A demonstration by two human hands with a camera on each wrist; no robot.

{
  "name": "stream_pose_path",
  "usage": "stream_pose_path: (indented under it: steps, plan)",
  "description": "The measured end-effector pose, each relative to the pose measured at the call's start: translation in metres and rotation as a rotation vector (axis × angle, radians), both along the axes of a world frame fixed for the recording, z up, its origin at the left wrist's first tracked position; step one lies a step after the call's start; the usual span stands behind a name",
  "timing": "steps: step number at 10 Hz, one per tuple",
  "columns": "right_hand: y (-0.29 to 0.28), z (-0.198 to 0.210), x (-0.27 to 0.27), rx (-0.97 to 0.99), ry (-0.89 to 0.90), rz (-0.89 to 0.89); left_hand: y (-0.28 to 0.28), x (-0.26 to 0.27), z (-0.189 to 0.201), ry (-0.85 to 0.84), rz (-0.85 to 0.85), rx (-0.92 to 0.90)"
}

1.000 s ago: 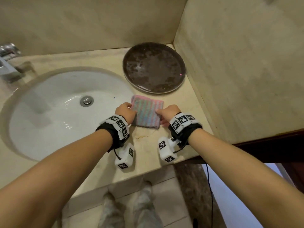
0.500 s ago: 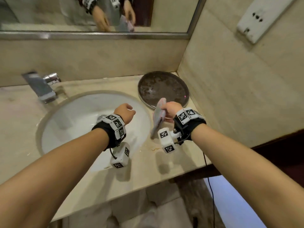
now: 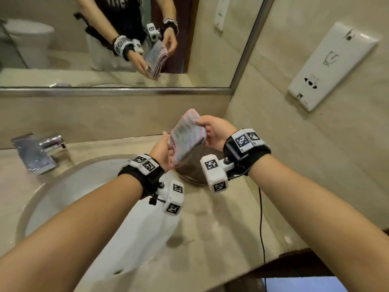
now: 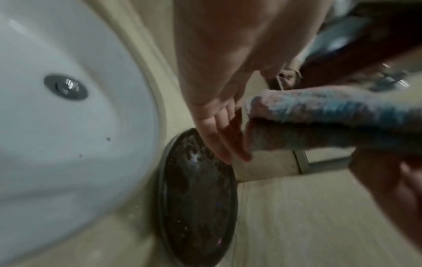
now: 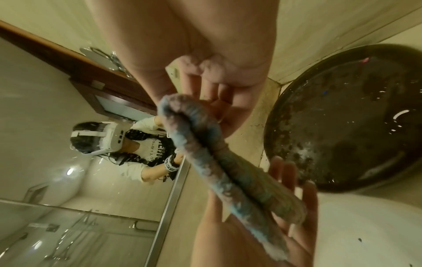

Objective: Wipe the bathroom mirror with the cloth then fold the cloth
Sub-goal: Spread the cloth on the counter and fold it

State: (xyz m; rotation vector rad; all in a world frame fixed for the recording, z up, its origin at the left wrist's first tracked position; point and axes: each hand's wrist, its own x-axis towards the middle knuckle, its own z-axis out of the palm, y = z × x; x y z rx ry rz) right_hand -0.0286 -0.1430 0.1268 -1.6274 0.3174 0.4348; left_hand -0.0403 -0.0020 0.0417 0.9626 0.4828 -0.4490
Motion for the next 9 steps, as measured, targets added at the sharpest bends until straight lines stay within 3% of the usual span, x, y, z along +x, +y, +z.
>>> stream_pose_path:
  steps: [1, 3, 5, 7, 8, 9]
  plan:
    - [-0.013, -0.013, 0.029, 0.037, 0.028, -0.042, -0.012, 0.024, 0.006, -0.012, -0.010, 0.038]
    - [-0.047, -0.073, 0.090, -0.055, 0.094, -0.110, -0.037, 0.074, -0.023, -0.097, 0.013, 0.313]
    - [-0.070, -0.110, 0.110, 0.011, 0.179, -0.189, -0.051, 0.106, -0.054, -0.122, -0.009, 0.480]
    - [-0.094, -0.144, 0.108, -0.690, 0.162, 0.061, -0.046, 0.113, -0.087, -0.025, -0.159, 1.001]
    - [-0.100, -0.145, 0.105, -0.790, 0.123, 0.142, -0.035, 0.117, -0.088, -0.028, -0.150, 1.002]
    - [-0.096, -0.146, 0.109, -0.745, 0.100, 0.110, -0.029, 0.117, -0.081, -0.074, -0.140, 1.008]
